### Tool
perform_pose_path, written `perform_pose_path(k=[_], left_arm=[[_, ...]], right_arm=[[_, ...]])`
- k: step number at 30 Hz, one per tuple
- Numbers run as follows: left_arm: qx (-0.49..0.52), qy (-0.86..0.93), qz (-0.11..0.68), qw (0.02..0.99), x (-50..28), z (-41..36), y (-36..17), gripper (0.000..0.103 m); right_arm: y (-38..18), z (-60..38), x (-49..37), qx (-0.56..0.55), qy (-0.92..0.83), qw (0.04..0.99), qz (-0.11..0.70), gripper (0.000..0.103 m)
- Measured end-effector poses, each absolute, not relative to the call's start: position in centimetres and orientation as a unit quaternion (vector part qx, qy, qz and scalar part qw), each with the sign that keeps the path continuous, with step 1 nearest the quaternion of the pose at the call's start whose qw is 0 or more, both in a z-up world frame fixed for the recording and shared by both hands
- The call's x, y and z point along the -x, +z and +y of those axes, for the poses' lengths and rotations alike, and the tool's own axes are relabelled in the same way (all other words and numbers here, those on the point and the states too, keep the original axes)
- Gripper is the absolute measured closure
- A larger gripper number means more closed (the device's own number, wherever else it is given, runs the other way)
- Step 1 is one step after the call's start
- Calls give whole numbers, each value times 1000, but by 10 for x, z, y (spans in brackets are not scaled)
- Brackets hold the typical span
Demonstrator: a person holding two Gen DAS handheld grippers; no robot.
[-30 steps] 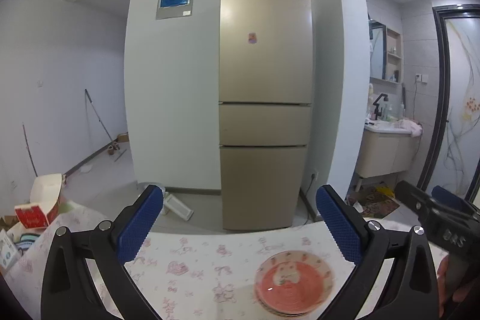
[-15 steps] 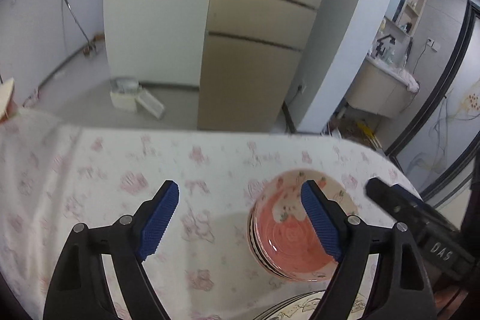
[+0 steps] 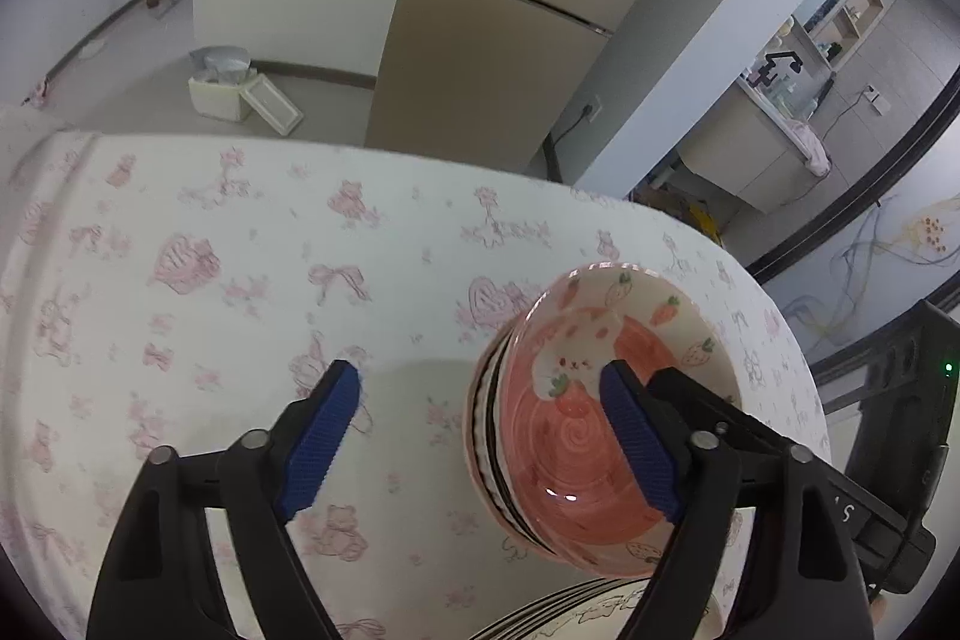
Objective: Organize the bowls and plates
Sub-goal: 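Lift the bowl stack with the left gripper and carry it toward the plates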
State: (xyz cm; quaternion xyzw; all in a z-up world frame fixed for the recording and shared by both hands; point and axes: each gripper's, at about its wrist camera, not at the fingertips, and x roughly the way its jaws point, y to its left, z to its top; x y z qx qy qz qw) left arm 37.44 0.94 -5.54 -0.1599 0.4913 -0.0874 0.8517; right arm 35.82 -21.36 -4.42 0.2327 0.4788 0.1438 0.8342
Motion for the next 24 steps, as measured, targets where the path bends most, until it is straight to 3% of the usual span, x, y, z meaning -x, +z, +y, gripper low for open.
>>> perform_pose_path(k=[5, 8, 12, 17, 24], left_arm=[[175, -85, 510, 838, -379, 6, -72, 31], [189, -99, 519, 828, -380, 5, -78, 45], [251, -112, 526, 805, -382, 12, -91, 47], [285, -122, 531, 789, -383, 17, -98, 54], [331, -127, 545, 760, -385, 18, -116, 53]], right_arm=[[-59, -216, -361, -275, 156, 808, 497, 33], [-64, -215, -363, -287, 171, 795, 506, 49], [-70, -215, -362, -288, 166, 791, 514, 62], [-75, -219, -362, -303, 171, 784, 515, 62], [-87, -226, -365, -346, 181, 752, 530, 60]])
